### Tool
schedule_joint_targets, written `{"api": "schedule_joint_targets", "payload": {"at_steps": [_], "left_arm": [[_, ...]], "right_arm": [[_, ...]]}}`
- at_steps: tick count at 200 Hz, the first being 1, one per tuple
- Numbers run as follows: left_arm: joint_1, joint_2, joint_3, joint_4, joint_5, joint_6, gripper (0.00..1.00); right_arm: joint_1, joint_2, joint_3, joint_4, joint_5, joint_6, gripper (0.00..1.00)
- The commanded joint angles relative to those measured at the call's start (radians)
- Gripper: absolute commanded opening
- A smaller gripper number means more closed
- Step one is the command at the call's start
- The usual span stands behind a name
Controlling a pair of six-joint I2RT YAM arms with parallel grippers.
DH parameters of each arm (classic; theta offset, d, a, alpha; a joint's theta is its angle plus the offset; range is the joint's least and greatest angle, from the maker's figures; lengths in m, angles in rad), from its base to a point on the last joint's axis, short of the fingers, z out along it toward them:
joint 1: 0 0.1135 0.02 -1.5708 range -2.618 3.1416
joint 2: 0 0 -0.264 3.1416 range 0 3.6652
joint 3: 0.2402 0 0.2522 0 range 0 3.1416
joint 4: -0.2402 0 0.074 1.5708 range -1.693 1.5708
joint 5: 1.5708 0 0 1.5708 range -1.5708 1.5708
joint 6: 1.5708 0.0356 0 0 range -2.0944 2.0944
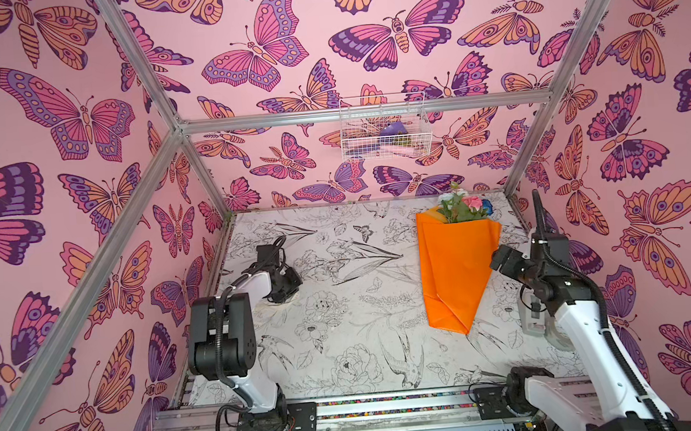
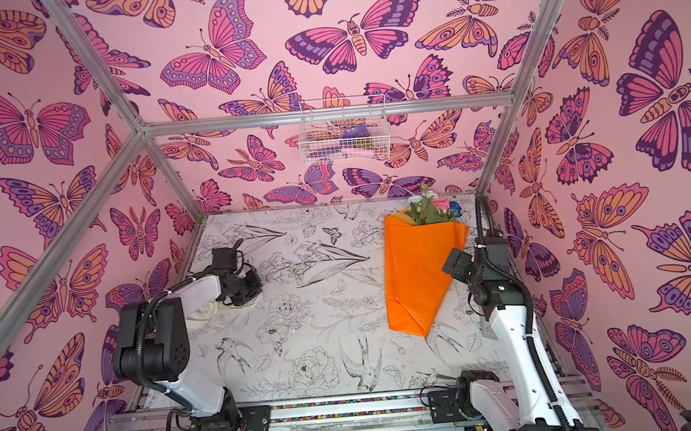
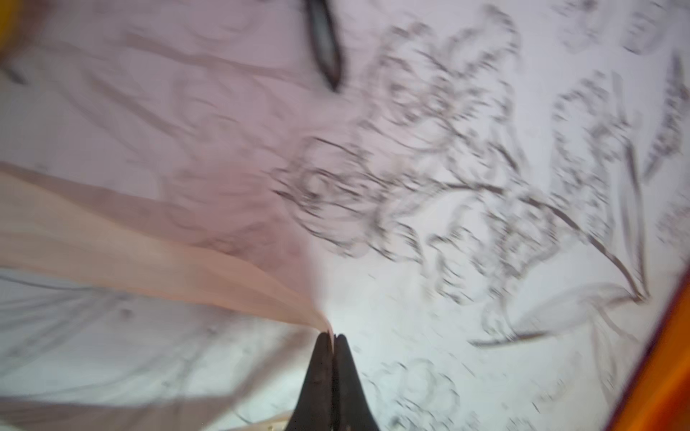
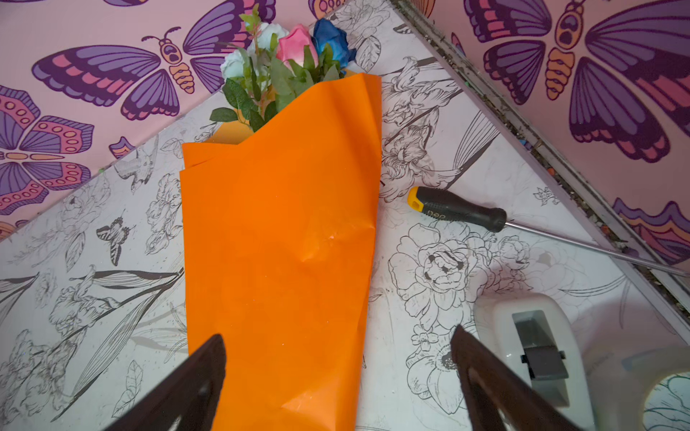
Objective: Tie the bouquet of fake flowers
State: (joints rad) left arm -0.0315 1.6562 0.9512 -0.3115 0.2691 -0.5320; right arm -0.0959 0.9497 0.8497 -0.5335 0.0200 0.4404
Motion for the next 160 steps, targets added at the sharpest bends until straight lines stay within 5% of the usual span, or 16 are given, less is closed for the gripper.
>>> {"api": "schedule_joint_targets", "payload": {"at_steps": [1,68,80,99,112,160], "left_arm": [[-0.130,-0.072,0.016,0.022,0.147,0.015,0.00],[-0.633,0.056,0.207,0.078,0.476,0.016,0.00],[-0.675,0.056,0.207,0.078,0.510,0.018,0.14],[-0.687,0.009,0.160,0.076,0.512,0.012,0.57],[-0.678,-0.046,0.124,0.049,0.460,0.024,0.74],[-0.501,-0.286,0.026,-0.128,0.081,0.058,0.79]], "right_arm": [[-0.002,0.003,0.022,0.017,-0.061,-0.016,0.93],[0.030,0.008,0.034,0.015,-0.101,-0.007,0.89],[0.045,0.007,0.038,0.010,-0.104,-0.010,0.89],[0.077,0.010,0.043,-0.003,-0.097,-0.019,0.87],[0.118,0.019,0.046,-0.016,-0.080,-0.027,0.85],[0.467,0.135,0.111,-0.069,0.119,-0.086,0.79]]}}
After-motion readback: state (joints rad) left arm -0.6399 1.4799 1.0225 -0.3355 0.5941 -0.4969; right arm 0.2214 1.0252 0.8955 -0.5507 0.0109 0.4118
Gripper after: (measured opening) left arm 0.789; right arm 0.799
